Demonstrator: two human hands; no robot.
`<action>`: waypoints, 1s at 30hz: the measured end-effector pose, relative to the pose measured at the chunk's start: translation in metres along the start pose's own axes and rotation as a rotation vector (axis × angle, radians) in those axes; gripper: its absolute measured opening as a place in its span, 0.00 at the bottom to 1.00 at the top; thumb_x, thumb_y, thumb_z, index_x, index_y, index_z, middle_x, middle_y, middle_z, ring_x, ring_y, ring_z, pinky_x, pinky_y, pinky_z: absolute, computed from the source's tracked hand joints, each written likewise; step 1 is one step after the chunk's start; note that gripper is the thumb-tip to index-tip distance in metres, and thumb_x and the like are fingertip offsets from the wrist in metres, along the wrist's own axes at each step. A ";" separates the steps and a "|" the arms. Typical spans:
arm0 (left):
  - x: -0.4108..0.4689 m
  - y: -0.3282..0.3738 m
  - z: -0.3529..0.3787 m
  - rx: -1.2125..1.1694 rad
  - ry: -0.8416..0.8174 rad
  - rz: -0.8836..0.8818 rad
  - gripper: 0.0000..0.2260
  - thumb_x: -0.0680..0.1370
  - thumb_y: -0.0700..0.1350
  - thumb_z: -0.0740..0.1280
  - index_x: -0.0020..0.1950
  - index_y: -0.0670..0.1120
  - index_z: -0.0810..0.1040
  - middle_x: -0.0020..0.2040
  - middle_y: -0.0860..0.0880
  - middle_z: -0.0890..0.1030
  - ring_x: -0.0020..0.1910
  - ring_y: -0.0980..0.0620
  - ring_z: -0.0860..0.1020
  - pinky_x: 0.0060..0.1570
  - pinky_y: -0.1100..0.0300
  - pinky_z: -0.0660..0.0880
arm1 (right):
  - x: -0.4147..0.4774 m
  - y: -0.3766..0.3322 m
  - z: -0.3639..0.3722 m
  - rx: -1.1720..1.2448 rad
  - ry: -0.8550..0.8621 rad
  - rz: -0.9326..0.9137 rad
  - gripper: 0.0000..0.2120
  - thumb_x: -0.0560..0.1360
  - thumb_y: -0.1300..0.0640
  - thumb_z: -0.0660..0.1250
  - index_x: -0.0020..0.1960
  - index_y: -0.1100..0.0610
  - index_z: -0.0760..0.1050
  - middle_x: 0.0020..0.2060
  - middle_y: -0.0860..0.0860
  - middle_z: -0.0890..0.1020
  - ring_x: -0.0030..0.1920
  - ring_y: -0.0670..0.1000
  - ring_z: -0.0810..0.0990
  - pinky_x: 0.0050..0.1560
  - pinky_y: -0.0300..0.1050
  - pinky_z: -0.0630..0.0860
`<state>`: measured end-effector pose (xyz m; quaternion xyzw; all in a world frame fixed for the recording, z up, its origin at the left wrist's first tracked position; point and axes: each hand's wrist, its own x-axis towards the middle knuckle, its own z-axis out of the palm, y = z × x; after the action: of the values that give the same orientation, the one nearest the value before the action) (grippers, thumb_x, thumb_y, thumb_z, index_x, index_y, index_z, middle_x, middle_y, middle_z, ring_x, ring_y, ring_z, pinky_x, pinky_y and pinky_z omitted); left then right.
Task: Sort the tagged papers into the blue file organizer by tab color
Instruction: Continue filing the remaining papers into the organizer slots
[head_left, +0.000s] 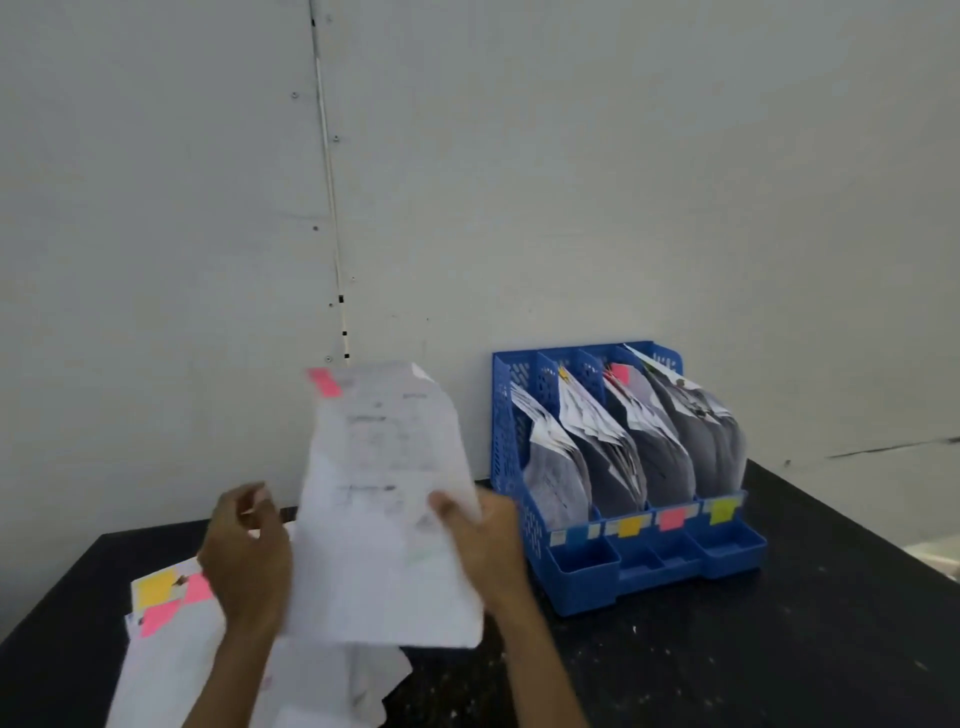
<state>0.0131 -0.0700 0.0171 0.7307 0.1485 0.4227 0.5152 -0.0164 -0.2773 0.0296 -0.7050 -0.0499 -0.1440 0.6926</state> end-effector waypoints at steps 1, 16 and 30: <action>-0.003 0.013 0.019 -0.018 0.001 0.042 0.07 0.80 0.39 0.62 0.55 0.41 0.79 0.50 0.41 0.82 0.48 0.41 0.79 0.49 0.51 0.73 | 0.004 -0.013 -0.027 -0.051 0.069 -0.062 0.06 0.76 0.53 0.69 0.44 0.55 0.81 0.37 0.52 0.84 0.38 0.46 0.83 0.35 0.42 0.80; -0.126 0.204 0.278 0.667 -0.758 0.881 0.17 0.78 0.46 0.61 0.66 0.43 0.73 0.71 0.43 0.68 0.75 0.43 0.59 0.74 0.40 0.46 | 0.024 -0.082 -0.284 -0.188 0.982 -0.434 0.16 0.76 0.54 0.69 0.60 0.63 0.78 0.48 0.49 0.78 0.47 0.52 0.79 0.46 0.42 0.72; -0.112 0.224 0.337 0.887 -0.768 1.129 0.10 0.79 0.47 0.60 0.59 0.51 0.73 0.35 0.54 0.74 0.50 0.48 0.77 0.69 0.34 0.34 | 0.031 -0.071 -0.297 -0.362 0.992 -0.582 0.13 0.76 0.56 0.69 0.56 0.64 0.79 0.48 0.48 0.80 0.40 0.39 0.77 0.33 0.23 0.72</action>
<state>0.1564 -0.4495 0.1239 0.9255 -0.2756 0.2404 -0.0981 -0.0458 -0.5728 0.1064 -0.6178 0.1138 -0.6456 0.4343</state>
